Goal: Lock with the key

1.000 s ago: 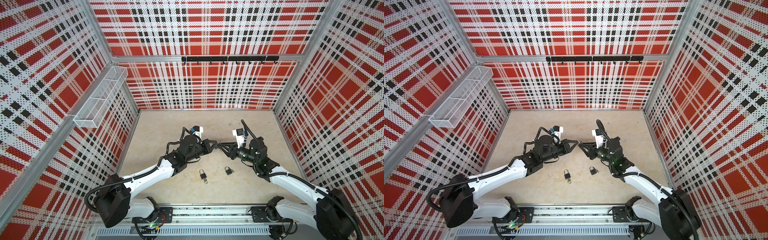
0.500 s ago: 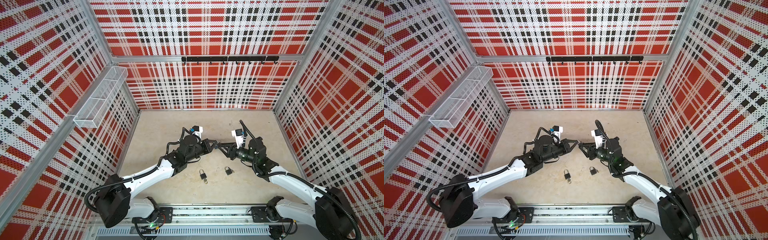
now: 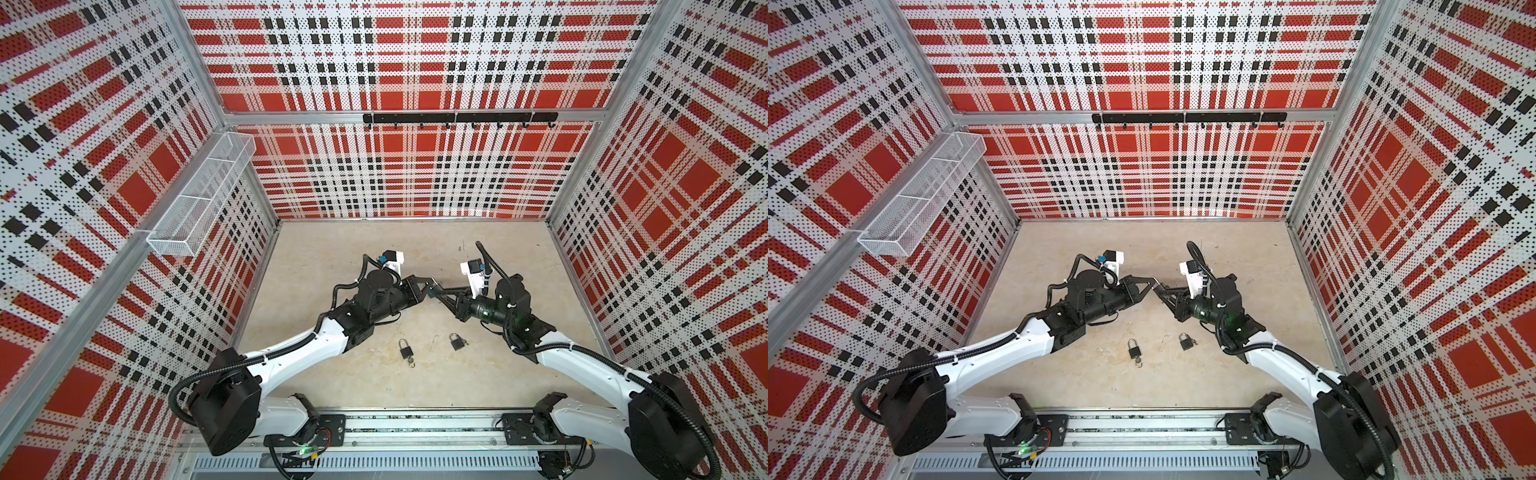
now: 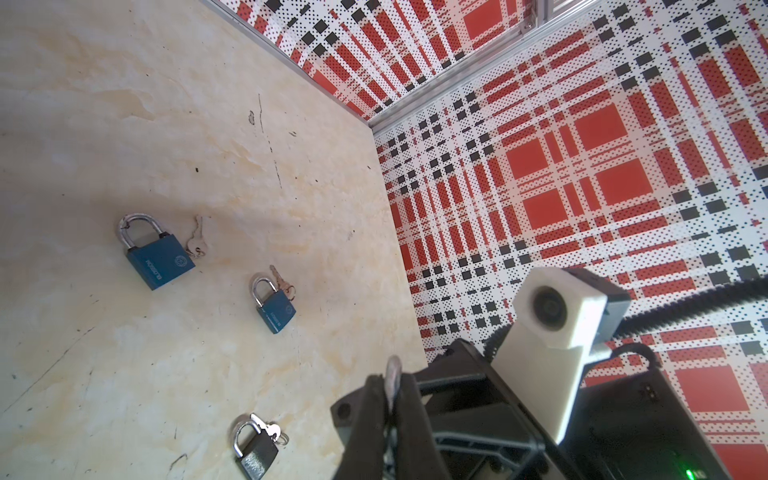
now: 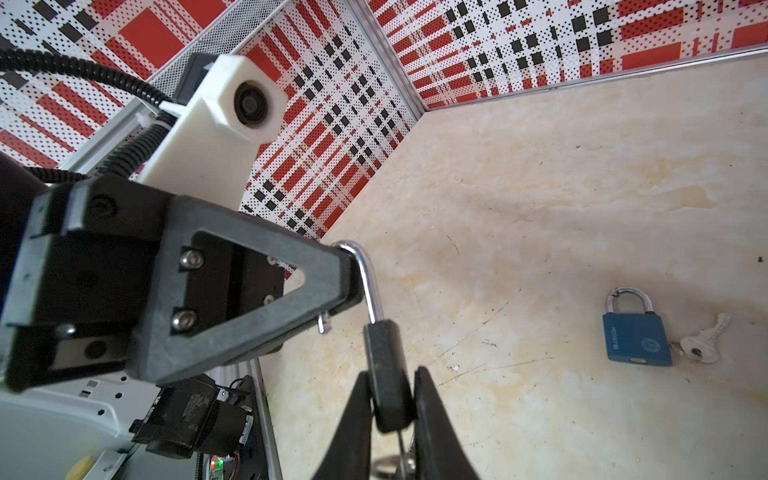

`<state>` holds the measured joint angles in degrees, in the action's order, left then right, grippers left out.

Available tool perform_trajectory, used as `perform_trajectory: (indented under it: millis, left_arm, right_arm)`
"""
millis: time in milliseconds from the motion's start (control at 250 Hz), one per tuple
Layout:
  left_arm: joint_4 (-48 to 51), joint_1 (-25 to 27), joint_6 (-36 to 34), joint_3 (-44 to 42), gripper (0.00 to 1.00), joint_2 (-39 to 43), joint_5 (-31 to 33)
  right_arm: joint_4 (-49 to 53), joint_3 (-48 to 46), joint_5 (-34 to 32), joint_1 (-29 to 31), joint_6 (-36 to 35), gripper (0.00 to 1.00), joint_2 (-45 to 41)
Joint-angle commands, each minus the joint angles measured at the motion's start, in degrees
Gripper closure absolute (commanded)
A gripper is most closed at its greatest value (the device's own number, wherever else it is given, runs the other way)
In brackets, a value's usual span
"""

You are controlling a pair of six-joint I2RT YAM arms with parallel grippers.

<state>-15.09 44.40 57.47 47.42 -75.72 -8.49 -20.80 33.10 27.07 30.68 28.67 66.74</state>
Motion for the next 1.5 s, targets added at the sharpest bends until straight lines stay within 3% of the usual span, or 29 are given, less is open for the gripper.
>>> perform_trajectory:
  millis: [0, 56, 444, 492, 564, 656, 852, 1008, 1224, 1497]
  left_arm:
    - [-3.2, 0.5, 0.4, 1.3, 1.0, 1.1, -0.3]
    - [-3.3, 0.5, 0.4, 1.1, 1.0, 1.2, -0.3]
    - [-3.4, -0.6, 0.4, -0.2, 1.0, 2.3, 0.0]
    - [-3.4, -1.2, 0.3, -0.5, 0.89, 2.5, -0.2]
    - [-3.1, -2.4, -0.3, -0.8, 0.64, 3.2, -0.9]
    - [-1.1, -5.1, -1.4, -0.8, 0.56, 4.5, -3.1]
    - [8.9, -10.7, -9.9, 1.0, 0.56, 9.1, -7.5]
    - [13.6, -14.0, -17.3, 2.6, 0.58, 9.5, -17.9]
    - [13.6, -14.7, -18.2, 3.4, 0.56, 7.1, -32.7]
    - [13.7, -13.1, -18.1, 4.1, 0.61, 4.8, -39.9]
  right_arm:
    - [-3.0, 1.4, -1.3, -0.2, 0.6, 0.95, 0.1]
    - [-3.0, 1.3, -1.5, -0.1, 0.7, 1.0, -0.2]
    - [-1.1, 2.2, -1.1, -0.2, 1.7, 1.0, -1.1]
    - [0.3, 2.9, -0.7, -0.2, 1.7, 1.0, -1.1]
    - [3.0, 4.4, 1.2, -0.4, 1.7, 1.0, -1.1]
    - [6.8, 6.5, 4.6, -0.5, 1.6, 1.0, -0.9]
    - [16.9, 10.6, 12.7, -1.6, -0.4, 1.0, -0.6]
    - [21.5, 12.4, 22.6, -3.7, -1.5, 1.0, -0.6]
    - [29.7, 15.2, 30.1, -4.9, -5.3, 1.0, -0.4]
    - [35.9, 17.5, 33.4, -5.0, -8.7, 1.0, 0.8]
